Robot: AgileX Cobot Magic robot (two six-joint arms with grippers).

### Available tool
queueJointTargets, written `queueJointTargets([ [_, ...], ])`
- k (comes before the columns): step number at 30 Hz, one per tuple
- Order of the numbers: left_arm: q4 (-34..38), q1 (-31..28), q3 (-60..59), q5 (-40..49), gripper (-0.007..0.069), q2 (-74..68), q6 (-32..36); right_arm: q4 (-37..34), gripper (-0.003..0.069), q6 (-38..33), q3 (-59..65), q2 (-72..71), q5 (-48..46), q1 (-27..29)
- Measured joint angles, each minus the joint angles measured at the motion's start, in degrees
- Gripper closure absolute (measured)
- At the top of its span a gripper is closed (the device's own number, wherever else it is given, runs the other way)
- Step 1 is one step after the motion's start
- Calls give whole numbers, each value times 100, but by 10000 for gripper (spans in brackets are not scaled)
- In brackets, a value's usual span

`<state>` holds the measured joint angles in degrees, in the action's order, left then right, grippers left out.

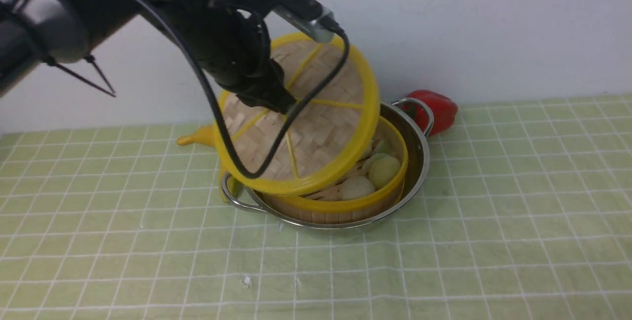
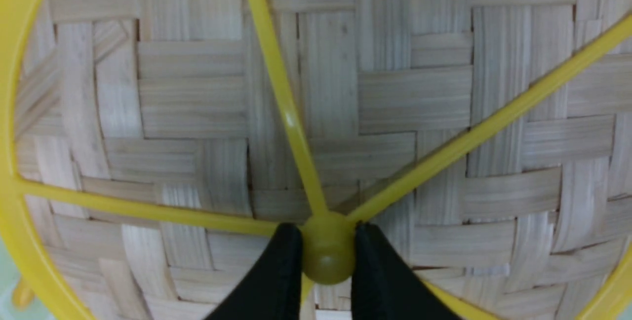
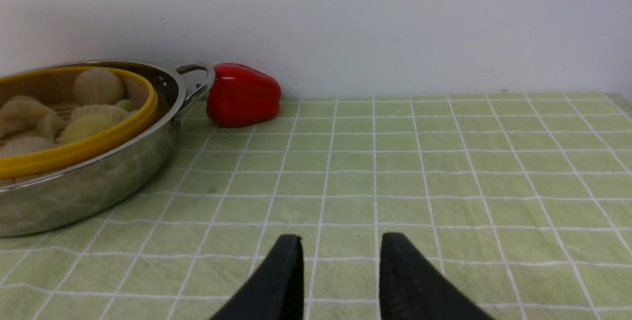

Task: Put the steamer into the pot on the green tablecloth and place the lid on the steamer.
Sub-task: 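Place the yellow bamboo steamer lid onto the steamer in the pot with the left gripper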

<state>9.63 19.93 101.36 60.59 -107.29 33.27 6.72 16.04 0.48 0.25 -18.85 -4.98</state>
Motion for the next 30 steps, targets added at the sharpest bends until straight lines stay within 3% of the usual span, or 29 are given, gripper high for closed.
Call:
queueJointTargets([
  [7, -131, 357, 374, -86, 508, -561, 13, 0, 419, 0, 0, 0, 0, 0],
  [30, -547, 376, 551, -128, 508, -843, -233, -5, 419, 6, 0, 0, 0, 0],
])
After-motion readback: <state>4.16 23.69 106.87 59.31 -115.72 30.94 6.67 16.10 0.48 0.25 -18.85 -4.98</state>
